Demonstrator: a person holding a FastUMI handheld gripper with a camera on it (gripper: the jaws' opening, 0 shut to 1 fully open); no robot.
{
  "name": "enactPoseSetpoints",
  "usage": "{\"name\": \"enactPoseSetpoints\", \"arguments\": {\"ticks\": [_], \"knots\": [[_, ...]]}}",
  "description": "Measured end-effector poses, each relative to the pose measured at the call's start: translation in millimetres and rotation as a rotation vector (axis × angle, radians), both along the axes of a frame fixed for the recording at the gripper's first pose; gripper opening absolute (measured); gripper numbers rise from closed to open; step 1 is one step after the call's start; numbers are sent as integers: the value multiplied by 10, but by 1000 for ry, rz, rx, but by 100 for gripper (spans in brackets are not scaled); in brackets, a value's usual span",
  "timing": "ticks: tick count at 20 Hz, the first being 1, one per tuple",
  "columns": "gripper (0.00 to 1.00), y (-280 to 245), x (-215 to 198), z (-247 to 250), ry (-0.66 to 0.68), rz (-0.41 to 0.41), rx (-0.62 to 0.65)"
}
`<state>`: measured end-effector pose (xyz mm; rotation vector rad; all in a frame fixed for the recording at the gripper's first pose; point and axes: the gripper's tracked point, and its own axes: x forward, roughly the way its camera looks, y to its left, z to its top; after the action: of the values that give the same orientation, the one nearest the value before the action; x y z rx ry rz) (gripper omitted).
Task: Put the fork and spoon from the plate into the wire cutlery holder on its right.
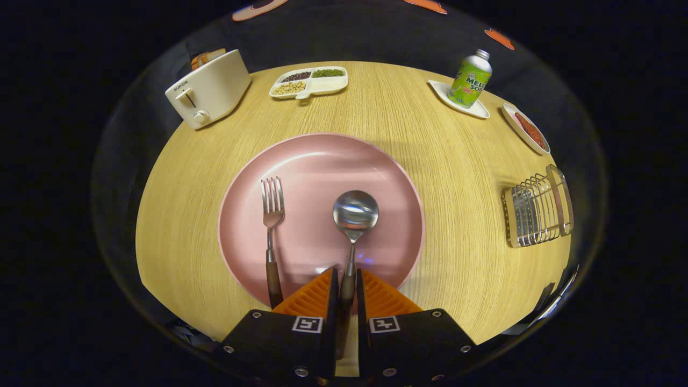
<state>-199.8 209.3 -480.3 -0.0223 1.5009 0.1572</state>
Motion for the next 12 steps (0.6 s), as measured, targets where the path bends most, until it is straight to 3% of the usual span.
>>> {"name": "enactPoseSetpoints", "arguments": {"ticks": [6, 12], "knots": [[5, -19, 50, 5, 7, -19, 38], [4, -161, 231, 249, -76, -39, 87]]}}
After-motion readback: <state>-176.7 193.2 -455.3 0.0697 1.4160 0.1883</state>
